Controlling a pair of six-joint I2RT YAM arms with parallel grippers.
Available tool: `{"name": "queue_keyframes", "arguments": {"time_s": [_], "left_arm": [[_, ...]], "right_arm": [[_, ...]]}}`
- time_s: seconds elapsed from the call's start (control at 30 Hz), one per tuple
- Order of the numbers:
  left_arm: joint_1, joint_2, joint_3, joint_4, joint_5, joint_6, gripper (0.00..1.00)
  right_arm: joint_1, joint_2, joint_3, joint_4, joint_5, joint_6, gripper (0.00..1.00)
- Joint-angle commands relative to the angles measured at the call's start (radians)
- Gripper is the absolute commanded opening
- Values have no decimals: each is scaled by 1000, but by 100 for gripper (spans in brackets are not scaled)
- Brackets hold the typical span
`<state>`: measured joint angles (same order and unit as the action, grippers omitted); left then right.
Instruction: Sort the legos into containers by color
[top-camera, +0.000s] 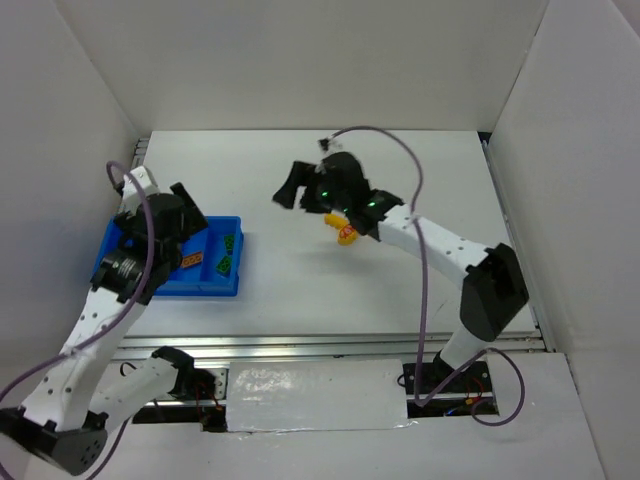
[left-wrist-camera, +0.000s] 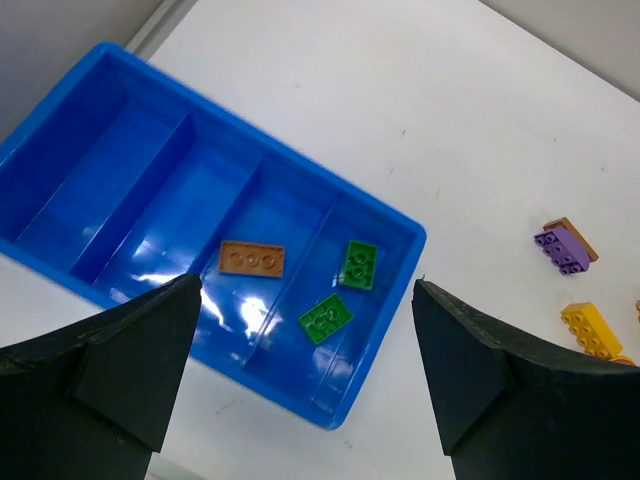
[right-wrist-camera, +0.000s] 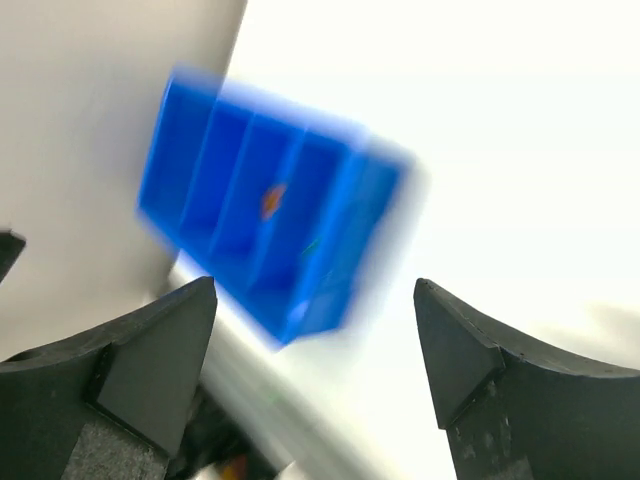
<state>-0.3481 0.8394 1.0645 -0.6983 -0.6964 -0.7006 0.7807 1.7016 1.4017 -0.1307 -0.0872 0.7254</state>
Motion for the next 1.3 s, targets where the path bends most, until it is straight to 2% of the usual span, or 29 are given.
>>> {"name": "queue_keyframes", "arguments": {"time_s": [0.0, 0.2, 0.27, 0.37, 0.47, 0.5, 0.57, 0.6, 0.67, 0.73, 0.9, 1.1, 1.27], "left_arm": [[8, 87, 81, 138, 35, 61, 100], [-2, 317, 210, 233, 129, 148, 100], [-9, 345, 235, 243, 155, 161, 99], [-14, 382, 245, 266, 190, 193, 100], [-17, 424, 277, 269, 236, 216, 100], [-17, 466, 299, 255, 245, 210, 100], [-22, 512, 379, 182, 277, 188, 100], [-22, 542, 402, 157, 282, 178, 100], [-23, 547, 408, 141, 299, 173, 99], [-25, 517, 382, 157, 342, 184, 99], [-23, 477, 342, 155, 351, 194, 100], [-25, 448, 284, 151, 334, 205, 100], [-25, 429, 259, 158, 345, 220, 100]], "right_arm": [[-150, -111, -102, 95, 9, -227, 88], [-213, -86, -109, 46, 104, -503, 89], [-230, -15, -58, -6, 95, -600, 89], [-256, 141, 113, -125, 115, -710, 89], [-311, 290, 342, -237, 93, -715, 87], [-328, 309, 355, -241, 72, -710, 87], [-368, 352, 361, -218, -53, -737, 88], [-371, 380, 425, -242, -175, -780, 88], [-367, 502, 549, -407, -189, -868, 88], [-363, 613, 799, -569, -203, -926, 88], [-365, 662, 826, -616, -241, -991, 88], [-353, 687, 818, -595, -252, -949, 88], [-319, 724, 830, -578, -194, -932, 87]]}}
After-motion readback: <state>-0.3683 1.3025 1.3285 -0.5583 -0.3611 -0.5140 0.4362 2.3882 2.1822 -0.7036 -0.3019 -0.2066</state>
